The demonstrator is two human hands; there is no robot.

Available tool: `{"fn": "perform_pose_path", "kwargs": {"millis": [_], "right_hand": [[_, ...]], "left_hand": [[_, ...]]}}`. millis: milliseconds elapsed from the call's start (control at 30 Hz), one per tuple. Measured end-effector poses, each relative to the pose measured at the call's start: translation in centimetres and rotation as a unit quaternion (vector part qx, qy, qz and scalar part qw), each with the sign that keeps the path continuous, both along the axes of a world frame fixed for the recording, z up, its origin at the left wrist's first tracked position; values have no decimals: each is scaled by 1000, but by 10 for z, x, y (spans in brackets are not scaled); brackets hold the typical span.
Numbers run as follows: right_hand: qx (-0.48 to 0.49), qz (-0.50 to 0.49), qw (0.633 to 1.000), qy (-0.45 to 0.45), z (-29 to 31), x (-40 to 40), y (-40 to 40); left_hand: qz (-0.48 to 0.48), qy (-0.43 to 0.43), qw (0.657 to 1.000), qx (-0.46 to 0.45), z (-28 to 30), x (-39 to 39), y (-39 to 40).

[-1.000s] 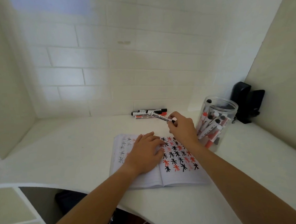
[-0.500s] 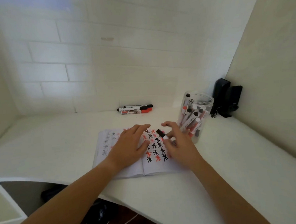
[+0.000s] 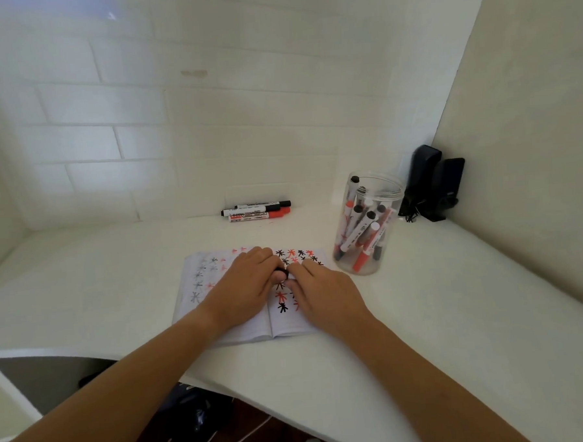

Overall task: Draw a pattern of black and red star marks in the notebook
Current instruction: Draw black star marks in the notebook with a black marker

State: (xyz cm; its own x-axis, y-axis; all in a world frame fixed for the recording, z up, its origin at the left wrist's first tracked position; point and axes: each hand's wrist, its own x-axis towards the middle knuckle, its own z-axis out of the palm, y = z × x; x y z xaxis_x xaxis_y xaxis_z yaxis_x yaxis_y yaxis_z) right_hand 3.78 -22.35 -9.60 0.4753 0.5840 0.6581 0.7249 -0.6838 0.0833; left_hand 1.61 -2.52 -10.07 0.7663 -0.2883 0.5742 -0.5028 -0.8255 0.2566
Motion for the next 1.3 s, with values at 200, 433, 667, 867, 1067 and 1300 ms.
{"fn": "perform_pose_path", "kwargs": {"millis": [200, 433, 667, 867, 1067, 1300], "right_hand": [[-1, -3, 1000, 16, 2, 1, 3], [32, -37, 996, 75, 9, 7, -25], [172, 15, 958, 230, 16, 2, -18], [337, 57, 891, 300, 25, 10, -32], [430, 152, 757, 467, 36, 1, -33], [365, 102, 797, 471, 25, -3, -19]], "left_hand": [[14, -9, 1000, -20, 0, -3, 0], [67, -8, 997, -26, 3, -2, 2], [152, 63, 983, -85, -2, -1, 2], [80, -12, 994, -76, 5, -6, 2], [89, 23, 992, -85, -1, 1, 5], [99, 54, 992, -60, 0, 1, 4]]}}
